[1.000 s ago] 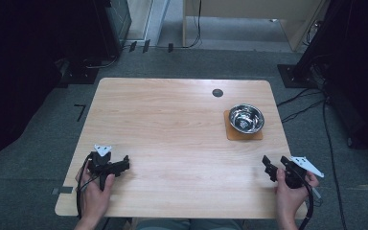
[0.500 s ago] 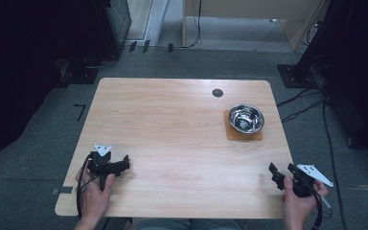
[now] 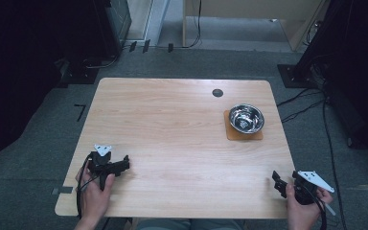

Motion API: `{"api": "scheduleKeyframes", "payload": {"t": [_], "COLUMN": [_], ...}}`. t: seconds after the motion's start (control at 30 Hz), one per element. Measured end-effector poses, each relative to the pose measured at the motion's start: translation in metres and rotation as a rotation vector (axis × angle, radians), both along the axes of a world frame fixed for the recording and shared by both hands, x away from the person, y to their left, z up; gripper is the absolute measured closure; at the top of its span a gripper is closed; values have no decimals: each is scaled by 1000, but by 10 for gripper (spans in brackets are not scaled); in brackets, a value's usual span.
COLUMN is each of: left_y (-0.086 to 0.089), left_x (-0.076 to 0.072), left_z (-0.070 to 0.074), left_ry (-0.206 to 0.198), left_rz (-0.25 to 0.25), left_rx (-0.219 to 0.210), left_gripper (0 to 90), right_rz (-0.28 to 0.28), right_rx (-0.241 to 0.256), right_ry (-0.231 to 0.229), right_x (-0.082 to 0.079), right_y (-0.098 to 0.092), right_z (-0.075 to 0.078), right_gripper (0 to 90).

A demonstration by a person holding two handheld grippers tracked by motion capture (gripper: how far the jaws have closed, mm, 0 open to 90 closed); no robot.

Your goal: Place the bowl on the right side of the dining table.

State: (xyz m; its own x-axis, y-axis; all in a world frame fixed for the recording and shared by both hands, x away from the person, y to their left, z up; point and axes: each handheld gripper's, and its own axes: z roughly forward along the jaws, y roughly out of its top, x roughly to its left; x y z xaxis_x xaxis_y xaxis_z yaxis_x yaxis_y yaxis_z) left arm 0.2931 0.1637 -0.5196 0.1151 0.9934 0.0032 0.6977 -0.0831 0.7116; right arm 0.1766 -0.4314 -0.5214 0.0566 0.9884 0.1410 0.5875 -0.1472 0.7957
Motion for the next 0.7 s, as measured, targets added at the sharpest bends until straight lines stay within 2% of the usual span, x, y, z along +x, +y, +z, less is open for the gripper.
{"api": "scheduleKeyframes", "payload": {"t": [0.17,0.23,0.27,0.37,0.47,0.7], "left_y": [0,0,0,0,0,0], "left_x": [0,0,0,0,0,0], "left_z": [0,0,0,0,0,0], "left_ry": [0,0,0,0,0,0], "left_rz": [0,0,0,0,0,0], "left_rx": [0,0,0,0,0,0], "left_gripper": [12,12,12,12,12,12], "right_rz": [8,12,12,9,2,-3], "right_rx": [-40,-56,-79,-107,-108,-107], "right_ry": [36,66,90,89,80,97], "right_x": [0,1,2,1,-2,1], "right_y": [3,5,7,8,9,8], "right_z": [-1,-2,-4,-5,-7,-6], "right_gripper": [204,193,179,169,151,111]}}
